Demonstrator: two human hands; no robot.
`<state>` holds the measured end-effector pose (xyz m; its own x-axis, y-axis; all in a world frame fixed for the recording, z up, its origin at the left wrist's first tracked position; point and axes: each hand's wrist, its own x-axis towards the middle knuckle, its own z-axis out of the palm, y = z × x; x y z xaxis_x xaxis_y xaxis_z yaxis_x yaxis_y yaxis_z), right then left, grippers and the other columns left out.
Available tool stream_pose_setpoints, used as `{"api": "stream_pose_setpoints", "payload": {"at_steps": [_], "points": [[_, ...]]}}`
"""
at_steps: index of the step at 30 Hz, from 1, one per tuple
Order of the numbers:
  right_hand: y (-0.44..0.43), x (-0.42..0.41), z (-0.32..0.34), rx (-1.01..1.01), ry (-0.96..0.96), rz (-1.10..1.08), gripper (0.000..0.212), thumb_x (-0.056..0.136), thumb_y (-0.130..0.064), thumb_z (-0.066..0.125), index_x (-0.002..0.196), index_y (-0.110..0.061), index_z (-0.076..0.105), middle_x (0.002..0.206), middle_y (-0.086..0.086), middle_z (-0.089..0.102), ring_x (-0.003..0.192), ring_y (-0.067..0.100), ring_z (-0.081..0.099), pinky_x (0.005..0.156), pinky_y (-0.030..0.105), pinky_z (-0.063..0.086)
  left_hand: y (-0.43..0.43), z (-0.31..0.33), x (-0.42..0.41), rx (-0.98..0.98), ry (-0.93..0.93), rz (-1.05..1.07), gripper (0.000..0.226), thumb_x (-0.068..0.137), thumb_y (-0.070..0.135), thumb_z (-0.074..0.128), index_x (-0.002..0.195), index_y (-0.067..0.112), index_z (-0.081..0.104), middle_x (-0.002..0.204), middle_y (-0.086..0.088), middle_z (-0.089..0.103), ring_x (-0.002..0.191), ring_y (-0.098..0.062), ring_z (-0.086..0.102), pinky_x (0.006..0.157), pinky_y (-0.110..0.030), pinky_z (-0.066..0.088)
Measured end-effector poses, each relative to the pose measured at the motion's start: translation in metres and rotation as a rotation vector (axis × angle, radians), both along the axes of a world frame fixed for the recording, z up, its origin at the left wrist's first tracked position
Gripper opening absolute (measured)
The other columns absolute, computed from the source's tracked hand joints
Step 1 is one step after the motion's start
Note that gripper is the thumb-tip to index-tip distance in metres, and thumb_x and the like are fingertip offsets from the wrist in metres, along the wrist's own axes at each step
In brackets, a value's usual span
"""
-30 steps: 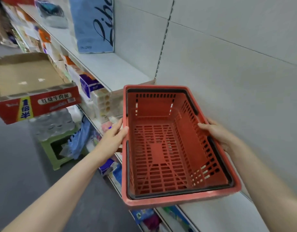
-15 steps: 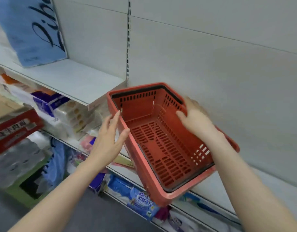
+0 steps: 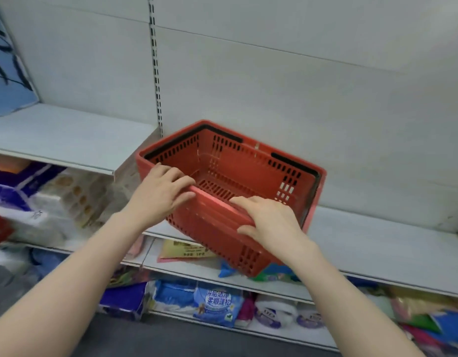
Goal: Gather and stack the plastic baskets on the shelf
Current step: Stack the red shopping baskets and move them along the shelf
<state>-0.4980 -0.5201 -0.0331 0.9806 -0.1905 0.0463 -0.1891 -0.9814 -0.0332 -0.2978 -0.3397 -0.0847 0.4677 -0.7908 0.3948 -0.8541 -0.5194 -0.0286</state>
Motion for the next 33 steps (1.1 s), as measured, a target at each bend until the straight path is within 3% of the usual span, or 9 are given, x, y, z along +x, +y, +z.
{"api": "stream_pose_setpoints", "payload": {"at_steps": [4, 8, 11, 21, 24, 27, 31, 33], "points": [[-0.039, 0.016, -0.02, -0.14, -0.096, -0.116, 0.052, 0.084, -0.042, 0.066, 0.134, -0.039, 0.051, 0.121, -0.003, 0.066, 0.108, 0.027, 0.061, 0.085, 0.04, 0.048, -0.02, -0.005, 0.002, -0.017, -0.047, 0.069, 0.039, 0.094, 0.047, 0.036, 0.111, 0.027, 0.064, 0.094, -0.004, 0.065, 0.086, -0.032, 0.057, 0.084, -0.045, 0.042], [-0.079, 0.027, -0.04, -0.25, -0.19, -0.269, 0.048, 0.081, -0.052, 0.062, 0.122, -0.027, 0.062, 0.114, 0.008, 0.069, 0.111, 0.035, 0.061, 0.093, 0.049, 0.044, -0.046, -0.008, 0.004, -0.024, -0.047, 0.131, 0.031, 0.094, 0.045, 0.04, 0.108, 0.028, 0.063, 0.093, -0.006, 0.064, 0.084, -0.033, 0.058, 0.082, -0.048, 0.04], [-0.091, 0.027, -0.05, -0.297, -0.246, -0.254, 0.059, 0.083, -0.063, 0.047, 0.118, -0.018, 0.064, 0.114, 0.014, 0.066, 0.109, 0.036, 0.061, 0.096, 0.055, 0.044, -0.046, -0.013, 0.014, -0.038, -0.079, 0.111, 0.031, 0.095, 0.044, 0.038, 0.109, 0.027, 0.061, 0.094, -0.005, 0.062, 0.083, -0.032, 0.056, 0.083, -0.048, 0.037], [-0.091, 0.025, -0.052, -0.293, -0.237, -0.229, 0.055, 0.088, -0.062, 0.044, 0.113, -0.017, 0.061, 0.109, 0.01, 0.065, 0.104, 0.033, 0.06, 0.099, 0.055, 0.04, -0.044, -0.013, 0.014, -0.058, -0.095, 0.089, 0.033, 0.097, 0.044, 0.039, 0.117, 0.028, 0.061, 0.096, -0.004, 0.062, 0.084, -0.033, 0.055, 0.082, -0.046, 0.035], [-0.094, 0.019, -0.051, -0.246, -0.241, -0.188, 0.049, 0.089, -0.054, 0.046, 0.115, -0.016, 0.061, 0.113, 0.009, 0.064, 0.109, 0.032, 0.059, 0.104, 0.053, 0.038, -0.044, -0.008, 0.008, -0.029, -0.058, 0.113, 0.035, 0.097, 0.044, 0.039, 0.12, 0.03, 0.062, 0.096, -0.007, 0.064, 0.086, -0.035, 0.057, 0.085, -0.048, 0.037], [-0.107, 0.001, -0.052, -0.186, -0.277, -0.123, 0.04, 0.09, -0.032, 0.059, 0.125, -0.012, 0.058, 0.122, 0.014, 0.063, 0.119, 0.036, 0.056, 0.109, 0.05, 0.037, -0.047, -0.003, -0.001, -0.01, -0.017, 0.155, 0.031, 0.095, 0.035, 0.05, 0.122, 0.024, 0.063, 0.101, -0.013, 0.066, 0.09, -0.04, 0.06, 0.092, -0.054, 0.039], [-0.132, -0.048, -0.059, -0.12, -0.285, -0.067, 0.051, 0.094, -0.013, 0.054, 0.144, -0.011, 0.043, 0.146, 0.013, 0.049, 0.137, 0.034, 0.043, 0.11, 0.046, 0.039, -0.07, 0.001, -0.037, -0.109, 0.008, 0.155, 0.039, 0.09, 0.031, 0.053, 0.122, 0.011, 0.062, 0.114, -0.019, 0.062, 0.1, -0.044, 0.058, 0.093, -0.055, 0.042], [-0.151, -0.084, -0.064, -0.112, -0.295, -0.065, 0.054, 0.091, -0.004, 0.052, 0.144, -0.012, 0.043, 0.148, 0.013, 0.047, 0.137, 0.033, 0.042, 0.109, 0.044, 0.041, -0.097, 0.002, -0.075, -0.197, 0.008, 0.068, 0.038, 0.09, 0.027, 0.054, 0.124, 0.009, 0.06, 0.121, -0.02, 0.057, 0.107, -0.043, 0.054, 0.096, -0.051, 0.042]]}}
